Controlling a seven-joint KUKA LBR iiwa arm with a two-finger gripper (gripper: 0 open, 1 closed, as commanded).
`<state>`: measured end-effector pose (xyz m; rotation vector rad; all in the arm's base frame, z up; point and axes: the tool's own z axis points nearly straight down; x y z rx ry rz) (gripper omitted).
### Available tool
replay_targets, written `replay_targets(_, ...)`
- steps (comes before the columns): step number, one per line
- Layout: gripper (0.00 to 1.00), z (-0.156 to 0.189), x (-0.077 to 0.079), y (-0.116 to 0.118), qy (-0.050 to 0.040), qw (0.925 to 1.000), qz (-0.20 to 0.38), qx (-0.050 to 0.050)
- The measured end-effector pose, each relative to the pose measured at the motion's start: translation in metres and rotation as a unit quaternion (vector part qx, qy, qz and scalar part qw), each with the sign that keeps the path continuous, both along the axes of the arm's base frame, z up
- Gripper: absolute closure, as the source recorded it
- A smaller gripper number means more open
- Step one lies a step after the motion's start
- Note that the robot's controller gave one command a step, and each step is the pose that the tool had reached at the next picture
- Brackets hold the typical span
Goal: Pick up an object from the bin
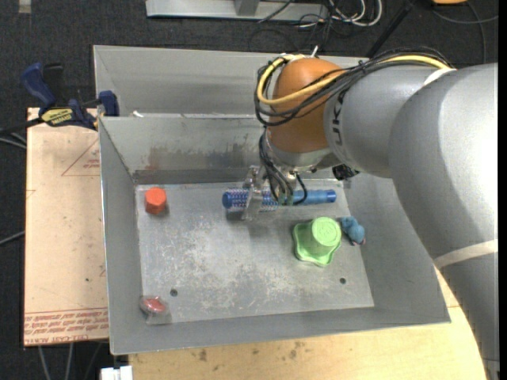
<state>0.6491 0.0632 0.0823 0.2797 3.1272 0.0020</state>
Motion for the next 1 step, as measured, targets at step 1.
replay_targets(1, 1.0, 0.1036, -0.0252, 0.0426, -0.0032, 0.9999, -0.011, 0.001)
